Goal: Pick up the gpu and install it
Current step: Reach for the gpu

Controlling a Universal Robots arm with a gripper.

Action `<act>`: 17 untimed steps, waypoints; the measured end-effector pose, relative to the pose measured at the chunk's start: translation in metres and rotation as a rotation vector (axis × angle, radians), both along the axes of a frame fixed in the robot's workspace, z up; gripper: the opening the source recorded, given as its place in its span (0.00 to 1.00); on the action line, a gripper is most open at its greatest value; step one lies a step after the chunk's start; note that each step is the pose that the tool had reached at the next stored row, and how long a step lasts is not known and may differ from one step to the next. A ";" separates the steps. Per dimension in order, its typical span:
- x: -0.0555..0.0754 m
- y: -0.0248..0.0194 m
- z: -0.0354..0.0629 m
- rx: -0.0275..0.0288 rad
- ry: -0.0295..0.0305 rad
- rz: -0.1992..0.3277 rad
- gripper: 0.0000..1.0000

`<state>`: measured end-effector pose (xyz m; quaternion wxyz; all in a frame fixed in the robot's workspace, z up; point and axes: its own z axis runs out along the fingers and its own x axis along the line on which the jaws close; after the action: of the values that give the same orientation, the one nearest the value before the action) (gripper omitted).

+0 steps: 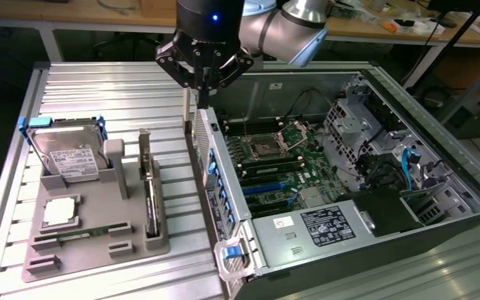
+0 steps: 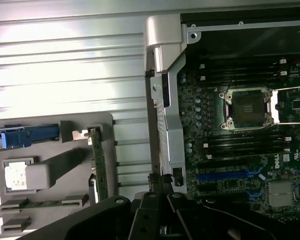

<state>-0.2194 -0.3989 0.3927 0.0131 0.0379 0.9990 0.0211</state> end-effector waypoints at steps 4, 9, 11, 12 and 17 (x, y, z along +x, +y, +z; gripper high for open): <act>-0.004 0.0000 -0.0001 0.0001 0.0000 0.000 0.11; -0.009 0.0000 -0.0001 0.0000 0.0000 0.000 0.11; -0.011 0.0000 -0.0001 0.0000 0.0001 0.000 0.11; -0.012 0.0000 -0.0001 0.0000 0.0000 0.000 0.11; -0.019 0.0000 -0.0002 0.0000 0.0000 0.000 0.11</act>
<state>-0.2380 -0.3989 0.3925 0.0131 0.0378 0.9990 0.0211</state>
